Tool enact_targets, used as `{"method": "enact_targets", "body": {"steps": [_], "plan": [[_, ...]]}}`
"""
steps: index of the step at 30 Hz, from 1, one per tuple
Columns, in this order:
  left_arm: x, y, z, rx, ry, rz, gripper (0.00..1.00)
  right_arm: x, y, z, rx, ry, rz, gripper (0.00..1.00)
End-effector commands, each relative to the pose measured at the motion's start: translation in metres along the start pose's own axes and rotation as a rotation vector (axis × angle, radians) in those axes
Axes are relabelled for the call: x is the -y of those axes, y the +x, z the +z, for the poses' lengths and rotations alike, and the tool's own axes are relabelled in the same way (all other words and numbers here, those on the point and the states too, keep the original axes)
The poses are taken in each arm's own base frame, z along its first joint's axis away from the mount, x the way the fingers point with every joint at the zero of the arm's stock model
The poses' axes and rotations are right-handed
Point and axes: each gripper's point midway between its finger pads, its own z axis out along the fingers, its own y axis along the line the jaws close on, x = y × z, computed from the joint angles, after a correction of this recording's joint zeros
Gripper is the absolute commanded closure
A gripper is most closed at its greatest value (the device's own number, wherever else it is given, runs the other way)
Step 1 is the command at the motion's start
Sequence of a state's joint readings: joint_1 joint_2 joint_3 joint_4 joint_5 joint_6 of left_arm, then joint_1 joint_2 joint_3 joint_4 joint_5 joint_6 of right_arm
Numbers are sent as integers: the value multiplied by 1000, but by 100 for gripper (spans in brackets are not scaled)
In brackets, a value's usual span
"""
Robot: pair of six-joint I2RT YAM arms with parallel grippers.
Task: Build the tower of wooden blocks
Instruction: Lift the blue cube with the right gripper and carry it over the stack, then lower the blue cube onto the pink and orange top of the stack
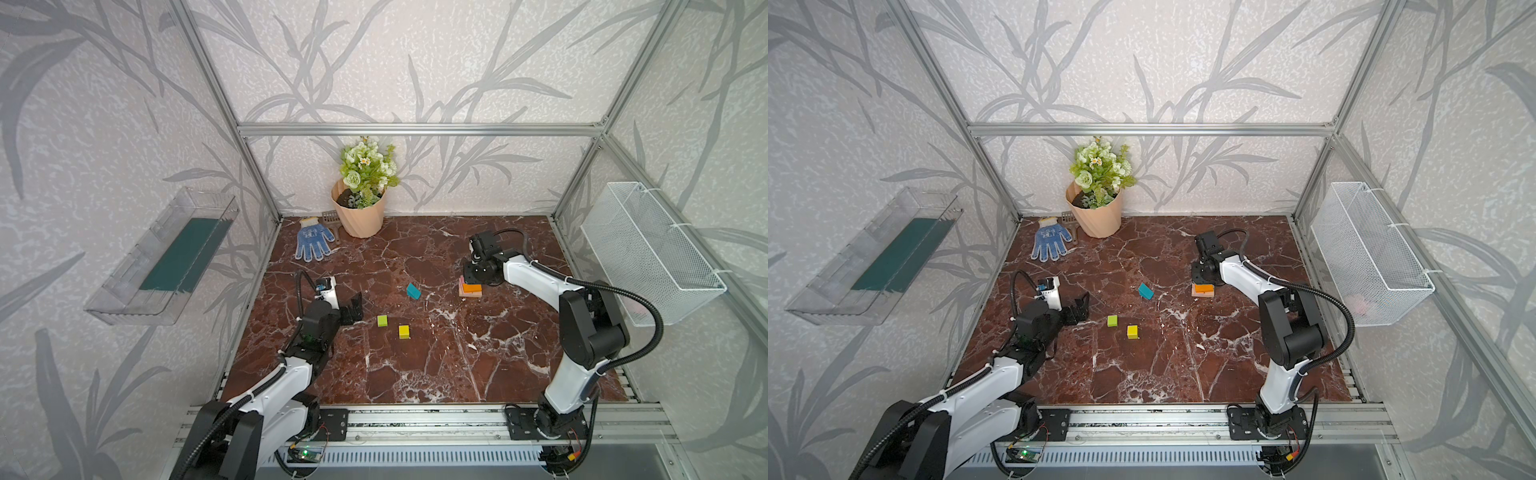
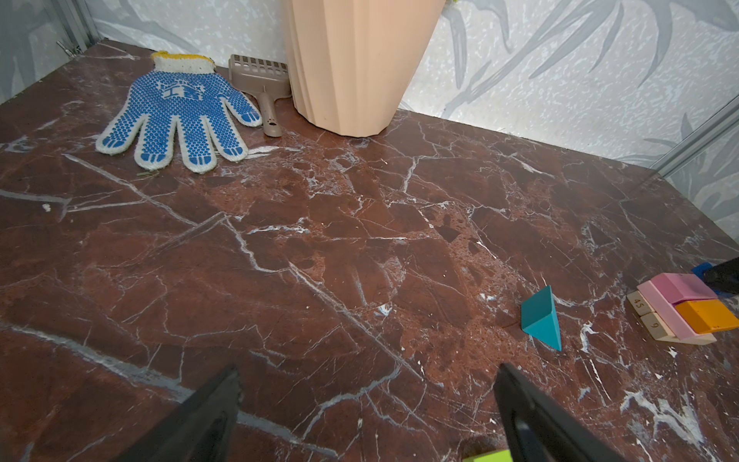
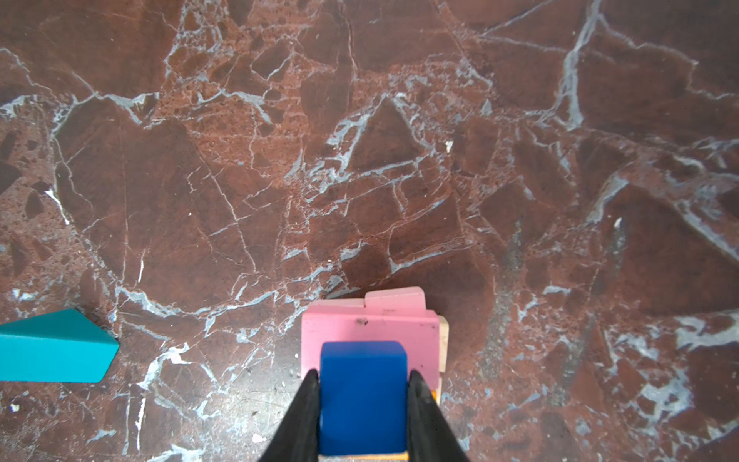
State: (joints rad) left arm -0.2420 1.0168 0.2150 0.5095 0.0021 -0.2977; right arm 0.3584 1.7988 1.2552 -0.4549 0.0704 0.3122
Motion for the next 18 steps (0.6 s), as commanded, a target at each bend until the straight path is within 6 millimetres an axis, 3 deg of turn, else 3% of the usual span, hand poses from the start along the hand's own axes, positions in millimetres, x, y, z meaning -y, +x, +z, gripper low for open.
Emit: {"method": "enact_targets", "body": {"steps": [1,18], "plan": [[9,-22,1,57,25,12,1,3,0,-3,-9,20,-16,89],[8,-22,0,59,20,12,0,4,8,-3,-30,27,-23,89]]}}
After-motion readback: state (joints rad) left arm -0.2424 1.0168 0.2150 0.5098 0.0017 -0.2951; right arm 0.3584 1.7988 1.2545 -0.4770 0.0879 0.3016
